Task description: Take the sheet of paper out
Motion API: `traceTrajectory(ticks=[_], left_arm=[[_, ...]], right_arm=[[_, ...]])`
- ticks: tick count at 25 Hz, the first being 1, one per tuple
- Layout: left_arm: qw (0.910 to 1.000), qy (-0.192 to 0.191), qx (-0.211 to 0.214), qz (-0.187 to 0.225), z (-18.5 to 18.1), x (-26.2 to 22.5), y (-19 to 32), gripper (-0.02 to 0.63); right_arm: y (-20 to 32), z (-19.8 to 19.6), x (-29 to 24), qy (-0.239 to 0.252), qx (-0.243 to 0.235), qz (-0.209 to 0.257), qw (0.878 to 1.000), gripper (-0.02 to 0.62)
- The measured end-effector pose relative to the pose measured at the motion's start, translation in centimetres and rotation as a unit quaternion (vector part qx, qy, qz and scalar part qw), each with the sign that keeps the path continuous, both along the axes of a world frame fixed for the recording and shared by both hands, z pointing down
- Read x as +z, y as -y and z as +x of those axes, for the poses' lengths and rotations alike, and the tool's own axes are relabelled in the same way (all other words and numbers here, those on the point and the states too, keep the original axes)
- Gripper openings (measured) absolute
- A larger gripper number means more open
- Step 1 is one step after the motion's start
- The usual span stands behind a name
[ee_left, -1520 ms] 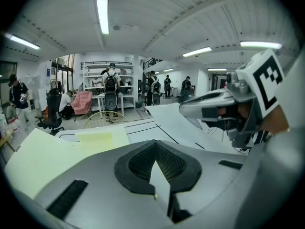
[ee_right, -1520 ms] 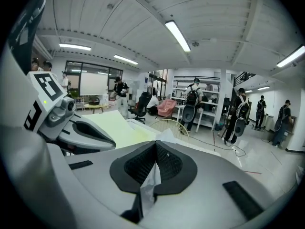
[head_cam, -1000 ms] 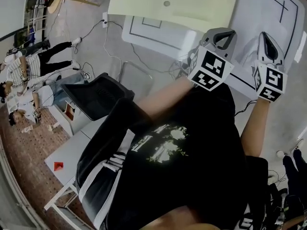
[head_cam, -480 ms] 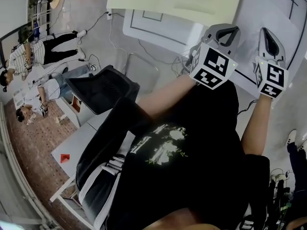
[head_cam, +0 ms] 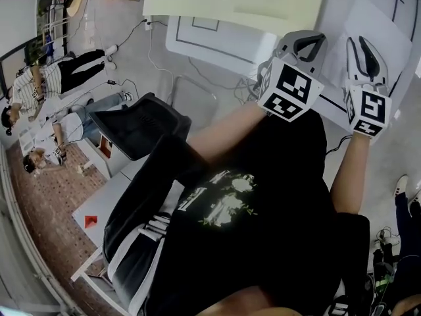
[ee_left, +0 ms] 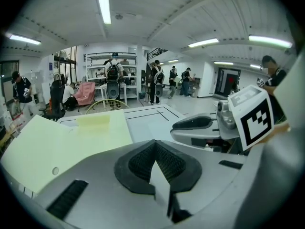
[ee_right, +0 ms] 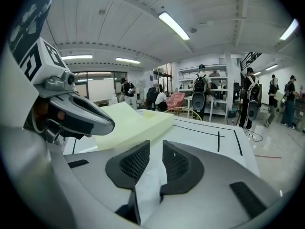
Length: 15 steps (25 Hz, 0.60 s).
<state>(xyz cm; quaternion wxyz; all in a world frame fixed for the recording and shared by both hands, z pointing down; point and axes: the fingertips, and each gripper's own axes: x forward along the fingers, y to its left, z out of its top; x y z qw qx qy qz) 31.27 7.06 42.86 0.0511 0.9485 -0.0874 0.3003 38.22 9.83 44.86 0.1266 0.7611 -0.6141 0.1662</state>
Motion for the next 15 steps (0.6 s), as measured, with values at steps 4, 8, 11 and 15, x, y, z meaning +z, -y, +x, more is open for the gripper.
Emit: traceTrajectory(ticks=[4, 8, 11, 15], left_arm=[[0.9999, -0.010, 0.011, -0.004, 0.6, -0.4, -0.6, -0.006], [0.9994, -0.028, 0.020, -0.005, 1.2, -1.3, -1.5, -0.006], [0.9985, -0.046, 0.030, -0.004, 1.9, -2.4, -2.2, -0.006], [0.9959, -0.082, 0.038, 0.001, 2.3, -4.8, -2.9, -0.006]], right_arm=[[-1.0, 0.5, -2.7, -0.064, 0.036, 0.028, 0.997, 0.022], [-2.5, 0.8, -6.0, -0.091, 0.072, 0.081, 0.990, 0.002], [-4.0, 0.9, -8.2, -0.111, 0.093, 0.111, 0.983, 0.000], [-6.0, 0.7, -10.1, -0.104, 0.119, 0.132, 0.979, 0.000]])
